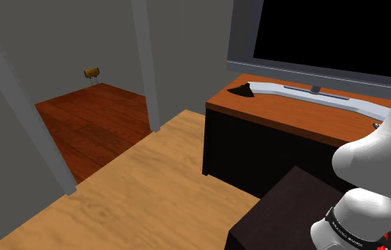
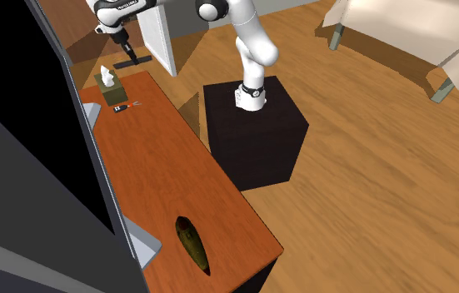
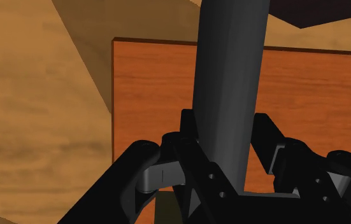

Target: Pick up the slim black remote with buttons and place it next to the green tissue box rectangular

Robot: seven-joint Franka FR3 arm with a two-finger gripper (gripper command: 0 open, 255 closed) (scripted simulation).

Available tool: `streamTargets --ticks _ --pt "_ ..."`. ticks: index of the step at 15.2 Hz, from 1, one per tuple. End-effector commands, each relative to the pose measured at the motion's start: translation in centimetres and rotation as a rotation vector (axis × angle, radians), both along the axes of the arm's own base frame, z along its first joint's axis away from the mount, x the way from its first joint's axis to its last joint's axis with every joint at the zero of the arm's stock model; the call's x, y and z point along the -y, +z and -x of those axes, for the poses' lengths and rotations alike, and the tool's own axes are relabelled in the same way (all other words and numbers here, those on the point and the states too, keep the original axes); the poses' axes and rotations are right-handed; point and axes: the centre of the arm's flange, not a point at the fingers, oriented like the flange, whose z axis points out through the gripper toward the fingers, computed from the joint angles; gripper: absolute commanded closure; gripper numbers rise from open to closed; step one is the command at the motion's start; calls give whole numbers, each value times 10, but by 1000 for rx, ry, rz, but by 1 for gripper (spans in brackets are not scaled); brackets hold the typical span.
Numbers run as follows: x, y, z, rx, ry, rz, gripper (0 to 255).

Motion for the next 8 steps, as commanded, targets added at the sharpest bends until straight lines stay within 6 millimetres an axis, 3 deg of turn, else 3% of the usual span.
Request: streamTargets --ticks 1,8 --pt "0 -11 -2 0 0 1 255" --pt "0 -48 -2 0 0 1 255"
